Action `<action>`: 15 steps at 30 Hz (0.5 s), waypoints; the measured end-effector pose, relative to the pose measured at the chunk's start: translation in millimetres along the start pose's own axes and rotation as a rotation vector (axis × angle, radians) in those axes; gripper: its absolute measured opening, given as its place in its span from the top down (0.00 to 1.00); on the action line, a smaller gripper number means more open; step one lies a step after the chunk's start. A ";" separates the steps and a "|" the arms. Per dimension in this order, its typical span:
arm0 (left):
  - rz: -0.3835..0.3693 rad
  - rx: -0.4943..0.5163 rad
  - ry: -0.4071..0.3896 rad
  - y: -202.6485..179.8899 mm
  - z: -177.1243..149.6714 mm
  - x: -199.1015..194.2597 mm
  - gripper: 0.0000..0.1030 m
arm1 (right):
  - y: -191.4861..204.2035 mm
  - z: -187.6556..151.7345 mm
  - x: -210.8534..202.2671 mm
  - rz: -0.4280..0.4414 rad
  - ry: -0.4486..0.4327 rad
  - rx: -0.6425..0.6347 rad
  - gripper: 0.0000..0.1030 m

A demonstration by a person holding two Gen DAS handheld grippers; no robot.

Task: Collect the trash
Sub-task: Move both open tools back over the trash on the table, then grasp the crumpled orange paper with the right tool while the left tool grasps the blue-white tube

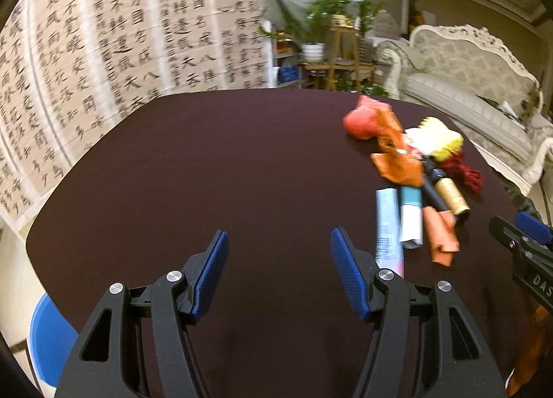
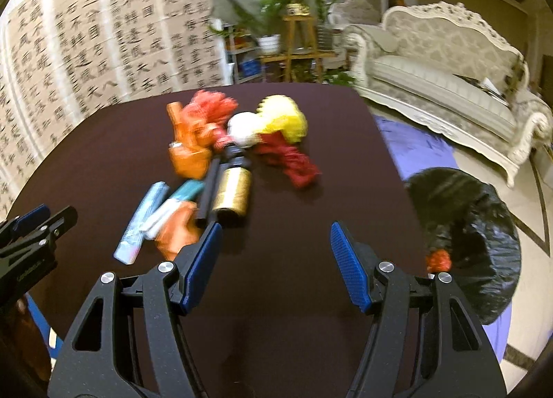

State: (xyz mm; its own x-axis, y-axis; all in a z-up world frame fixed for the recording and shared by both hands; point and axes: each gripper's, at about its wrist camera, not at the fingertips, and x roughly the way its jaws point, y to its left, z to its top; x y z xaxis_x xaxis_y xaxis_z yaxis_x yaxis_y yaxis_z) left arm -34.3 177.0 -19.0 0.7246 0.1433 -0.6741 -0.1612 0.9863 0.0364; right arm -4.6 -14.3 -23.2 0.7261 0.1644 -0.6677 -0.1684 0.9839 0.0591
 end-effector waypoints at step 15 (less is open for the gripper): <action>0.029 -0.022 0.011 31.3 -4.3 12.3 0.41 | 54.9 -2.3 17.4 0.044 0.054 -0.096 0.45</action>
State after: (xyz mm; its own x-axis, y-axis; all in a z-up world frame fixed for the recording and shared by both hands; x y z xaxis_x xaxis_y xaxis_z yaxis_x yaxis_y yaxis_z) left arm -33.4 209.3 -29.3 0.7121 0.1704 -0.6810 -0.1962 0.9797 0.0400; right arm -2.8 42.4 -33.2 0.6798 0.2002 -0.7055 -0.2639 0.9644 0.0194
